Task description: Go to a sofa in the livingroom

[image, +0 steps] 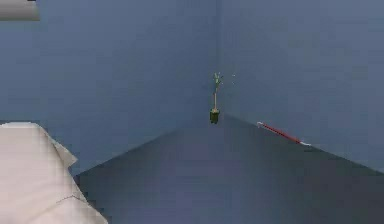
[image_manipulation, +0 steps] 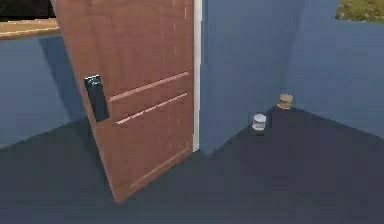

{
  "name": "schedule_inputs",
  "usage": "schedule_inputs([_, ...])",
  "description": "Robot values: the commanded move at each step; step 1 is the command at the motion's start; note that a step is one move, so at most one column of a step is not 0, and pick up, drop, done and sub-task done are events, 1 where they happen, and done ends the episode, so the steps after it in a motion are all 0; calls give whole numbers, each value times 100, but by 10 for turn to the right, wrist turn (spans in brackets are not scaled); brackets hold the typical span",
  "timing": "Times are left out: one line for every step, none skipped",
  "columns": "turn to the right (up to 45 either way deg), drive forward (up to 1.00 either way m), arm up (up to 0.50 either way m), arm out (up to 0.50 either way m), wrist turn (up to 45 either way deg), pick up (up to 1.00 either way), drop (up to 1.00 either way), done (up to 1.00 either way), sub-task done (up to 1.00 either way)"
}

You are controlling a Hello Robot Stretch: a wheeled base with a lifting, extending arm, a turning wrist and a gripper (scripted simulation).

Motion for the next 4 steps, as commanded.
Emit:
schedule_inputs([180,0,0,0,0,0,0,0,0])
schedule_inputs([0,65,0,0,0,0,0,0,0])
schedule_inputs([360,0,0,0,0,0,0,0,0])
schedule_inputs([0,85,0,0,0,0,0,0,0])
